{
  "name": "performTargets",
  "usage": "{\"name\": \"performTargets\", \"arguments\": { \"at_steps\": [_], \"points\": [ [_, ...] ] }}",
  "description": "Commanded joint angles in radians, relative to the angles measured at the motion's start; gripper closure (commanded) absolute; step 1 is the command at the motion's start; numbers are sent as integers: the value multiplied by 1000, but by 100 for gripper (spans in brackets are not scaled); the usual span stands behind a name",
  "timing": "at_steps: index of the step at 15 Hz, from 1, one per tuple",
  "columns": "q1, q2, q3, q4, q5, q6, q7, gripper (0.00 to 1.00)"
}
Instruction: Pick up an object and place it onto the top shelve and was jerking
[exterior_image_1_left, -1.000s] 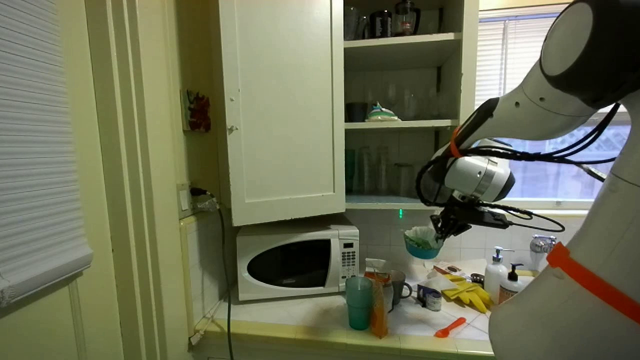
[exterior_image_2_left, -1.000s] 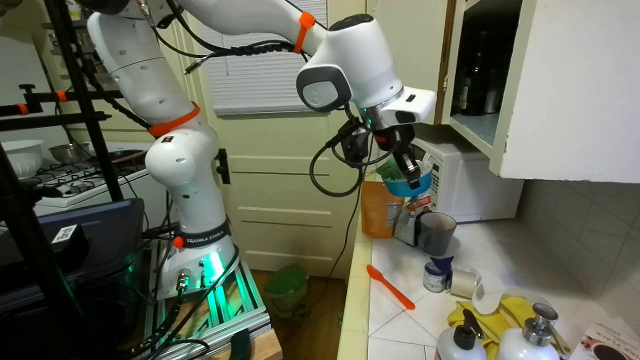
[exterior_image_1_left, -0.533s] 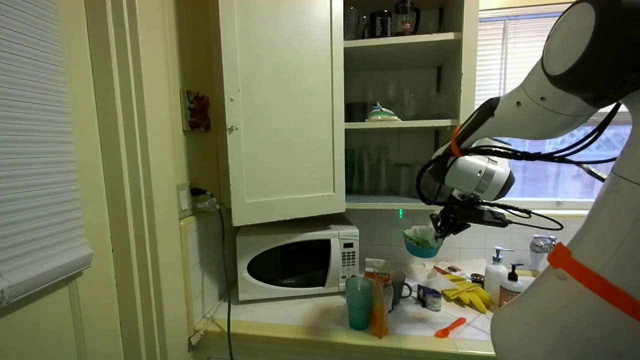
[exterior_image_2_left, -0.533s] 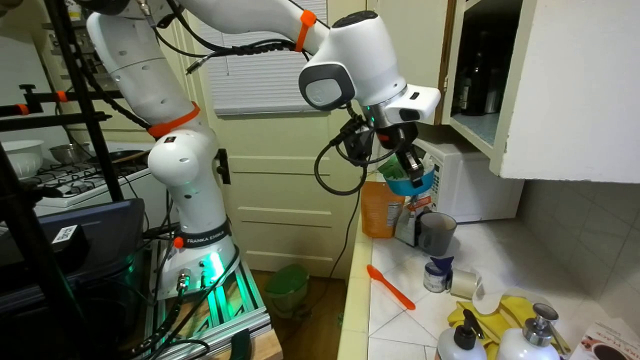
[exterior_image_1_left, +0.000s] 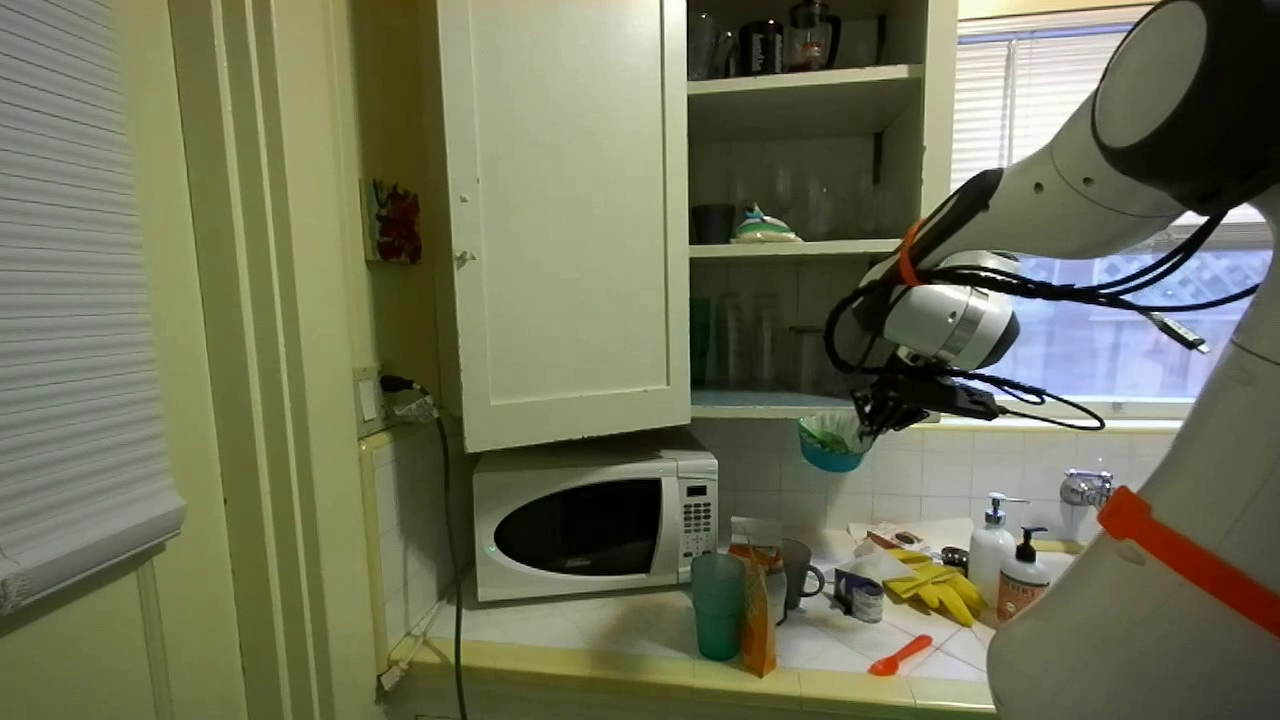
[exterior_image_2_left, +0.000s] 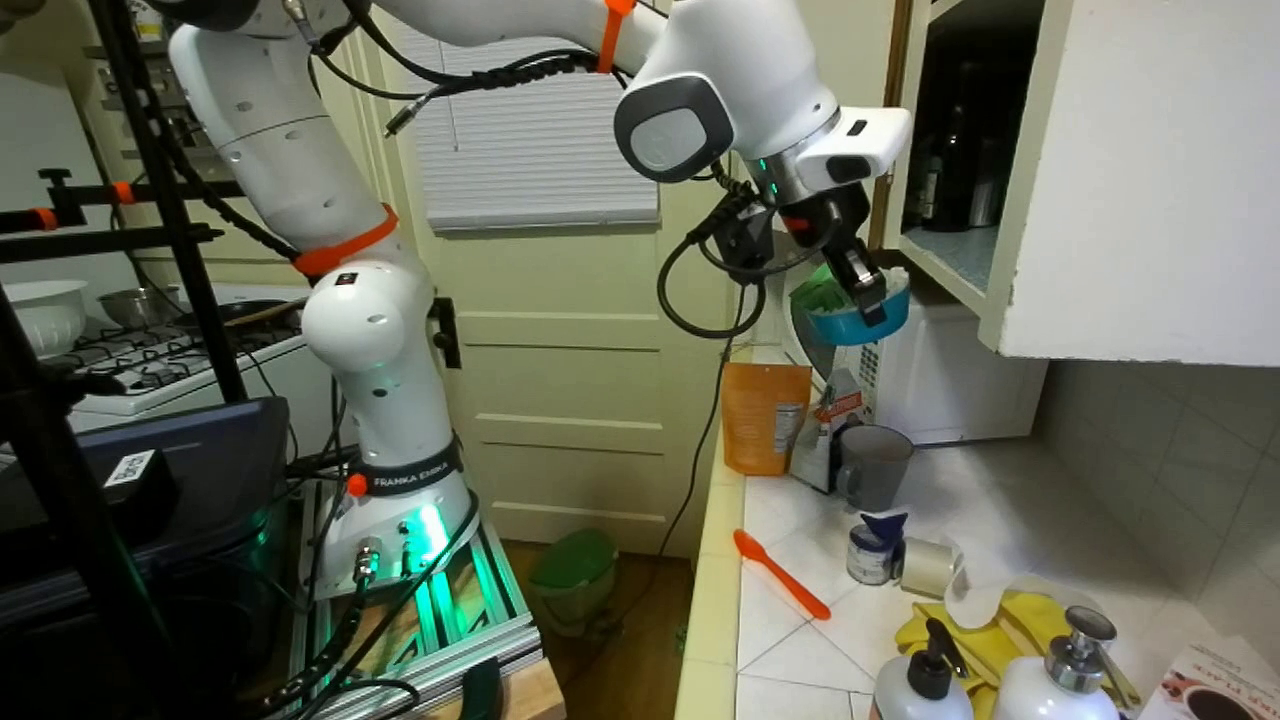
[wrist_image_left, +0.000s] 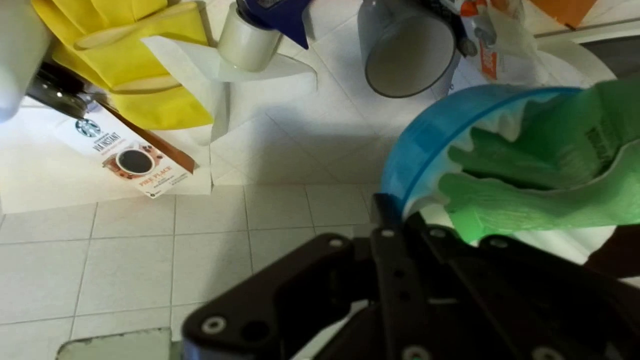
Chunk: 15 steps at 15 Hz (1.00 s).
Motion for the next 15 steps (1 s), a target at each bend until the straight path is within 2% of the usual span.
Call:
{"name": "performTargets", "arguments": {
  "at_steps": [1, 7, 15],
  "points": [
    [47, 5, -26, 61, 27, -70, 16, 99],
    [71, 54, -35, 155, 76, -72, 39, 99],
    [56, 174, -39, 319, 185, -120, 126, 99]
  ]
}}
